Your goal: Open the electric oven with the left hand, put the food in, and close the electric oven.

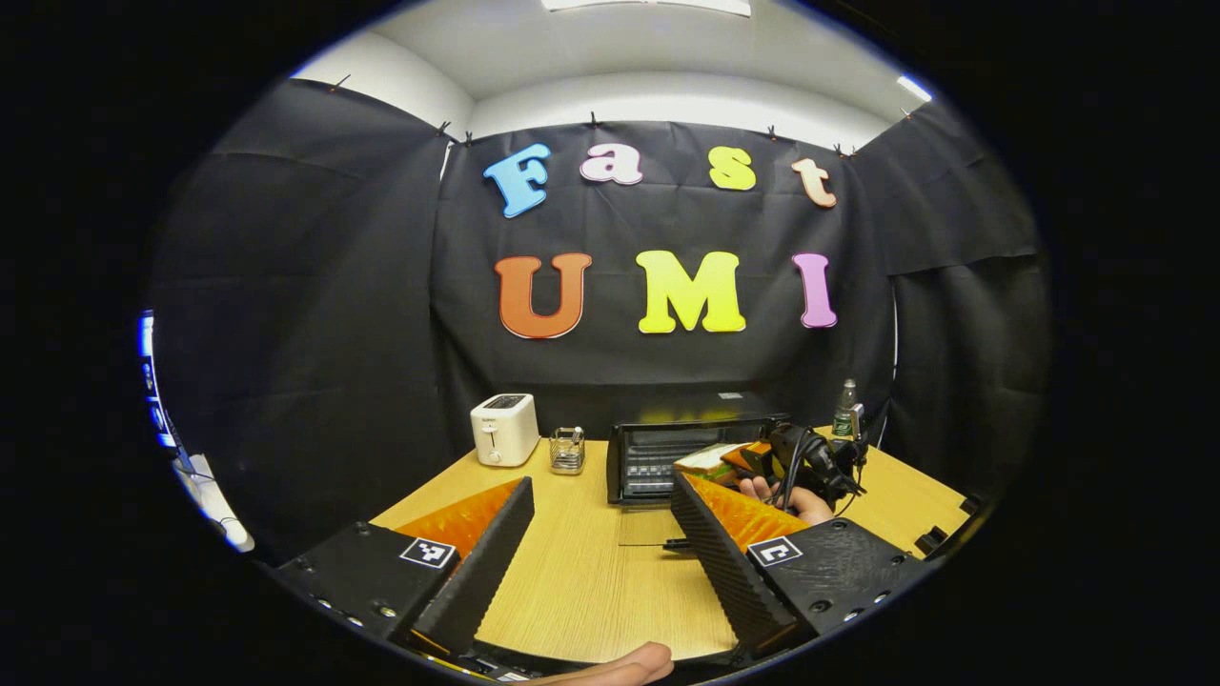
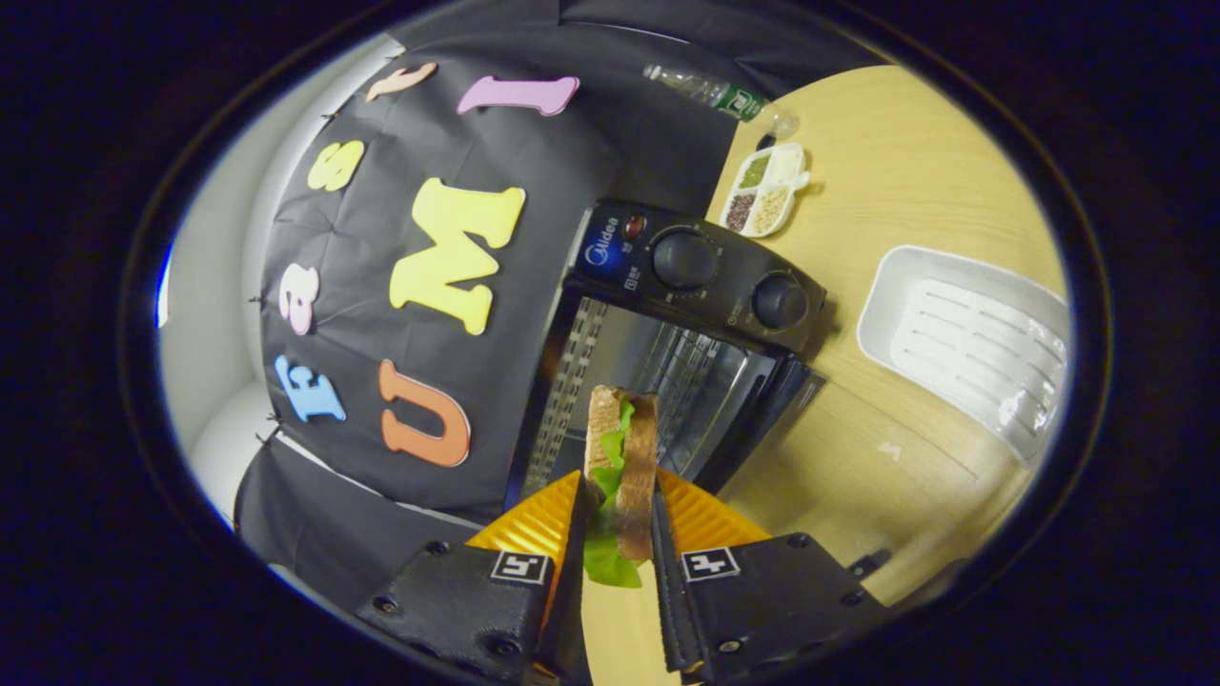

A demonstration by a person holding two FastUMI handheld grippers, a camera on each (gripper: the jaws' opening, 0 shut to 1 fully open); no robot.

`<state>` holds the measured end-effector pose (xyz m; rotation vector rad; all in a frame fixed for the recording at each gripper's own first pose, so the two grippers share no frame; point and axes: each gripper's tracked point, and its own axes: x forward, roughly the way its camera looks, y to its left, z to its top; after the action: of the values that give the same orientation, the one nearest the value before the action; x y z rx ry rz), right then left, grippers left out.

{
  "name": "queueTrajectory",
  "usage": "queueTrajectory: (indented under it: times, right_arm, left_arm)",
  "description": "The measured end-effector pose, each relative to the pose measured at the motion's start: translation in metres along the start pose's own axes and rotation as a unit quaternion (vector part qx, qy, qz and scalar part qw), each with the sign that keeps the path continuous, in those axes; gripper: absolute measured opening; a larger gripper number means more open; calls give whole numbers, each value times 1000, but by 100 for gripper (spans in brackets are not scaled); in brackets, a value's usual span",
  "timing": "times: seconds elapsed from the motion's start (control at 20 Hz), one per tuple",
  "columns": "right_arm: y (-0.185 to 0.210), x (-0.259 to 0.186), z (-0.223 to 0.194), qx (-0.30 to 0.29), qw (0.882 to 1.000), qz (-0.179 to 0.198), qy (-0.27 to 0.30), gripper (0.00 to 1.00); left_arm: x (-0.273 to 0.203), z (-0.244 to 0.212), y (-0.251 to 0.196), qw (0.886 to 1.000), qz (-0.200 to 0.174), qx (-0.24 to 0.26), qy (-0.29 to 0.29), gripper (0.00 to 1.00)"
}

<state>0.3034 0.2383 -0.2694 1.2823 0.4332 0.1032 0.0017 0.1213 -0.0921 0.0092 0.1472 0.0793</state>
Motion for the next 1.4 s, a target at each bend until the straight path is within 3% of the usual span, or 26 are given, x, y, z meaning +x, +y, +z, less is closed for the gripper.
queueTrajectory:
  times: [0.45,0.75,1.0,1.2,1.35,1.4]
  right_arm:
    - [-8,86,11,-22,999,-17,-33,34]
    - [-16,102,9,-58,997,-33,-35,37]
    - [-14,101,8,-140,987,-61,-51,43]
    - [-14,98,3,-222,970,-88,-45,63]
    - [-16,99,0,-301,946,-113,-35,77]
    - [-17,99,1,-326,937,-119,-36,86]
  left_arm:
    - [28,-24,13,1000,7,-8,28,96]
    - [33,-29,15,999,7,-18,38,96]
    - [28,-32,21,999,14,-8,41,95]
    - [24,-33,23,999,18,-8,44,95]
    - [21,-33,27,999,24,-8,45,96]
    - [20,-34,28,999,25,-9,46,95]
